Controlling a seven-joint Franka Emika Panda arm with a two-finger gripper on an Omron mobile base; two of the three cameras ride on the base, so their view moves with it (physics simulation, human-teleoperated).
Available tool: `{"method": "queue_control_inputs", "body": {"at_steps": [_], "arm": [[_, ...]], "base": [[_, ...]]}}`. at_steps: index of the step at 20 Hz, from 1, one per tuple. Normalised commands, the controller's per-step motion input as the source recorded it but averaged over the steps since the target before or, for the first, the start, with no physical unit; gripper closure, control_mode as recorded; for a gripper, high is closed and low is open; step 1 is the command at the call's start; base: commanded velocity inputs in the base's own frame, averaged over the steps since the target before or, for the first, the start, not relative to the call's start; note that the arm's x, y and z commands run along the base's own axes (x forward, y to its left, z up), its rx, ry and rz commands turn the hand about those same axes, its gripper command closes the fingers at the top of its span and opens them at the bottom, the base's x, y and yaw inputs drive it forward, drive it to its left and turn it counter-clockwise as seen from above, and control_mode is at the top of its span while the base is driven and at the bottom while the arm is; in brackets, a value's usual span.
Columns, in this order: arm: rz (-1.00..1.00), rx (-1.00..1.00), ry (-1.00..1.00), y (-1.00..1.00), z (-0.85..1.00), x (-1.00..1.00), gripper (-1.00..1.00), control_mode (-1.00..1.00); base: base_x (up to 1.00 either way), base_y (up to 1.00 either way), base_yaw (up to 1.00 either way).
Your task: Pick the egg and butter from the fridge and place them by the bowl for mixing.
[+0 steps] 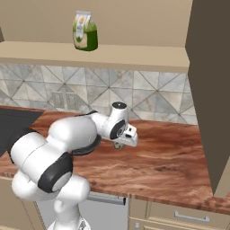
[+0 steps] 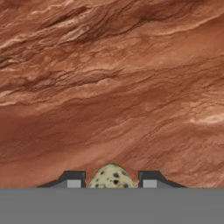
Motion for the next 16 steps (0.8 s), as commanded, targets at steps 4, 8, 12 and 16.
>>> {"method": "queue_control_inputs", "body": {"at_steps": [4, 8, 12, 16], "arm": [[0.0, 0.0, 0.0, 0.0, -0.49, 0.42, 1.0, -1.0], [0.0, 0.0, 0.0, 0.0, -0.32, 0.42, 1.0, -1.0], [0.0, 0.0, 0.0, 0.0, -0.14, 0.31, -1.0, -1.0], [0.0, 0.0, 0.0, 0.0, 0.0, 0.02, -1.0, -1.0]], "base": [[0.0, 0.0, 0.0], [0.0, 0.0, 0.0], [0.0, 0.0, 0.0], [0.0, 0.0, 0.0]]}}
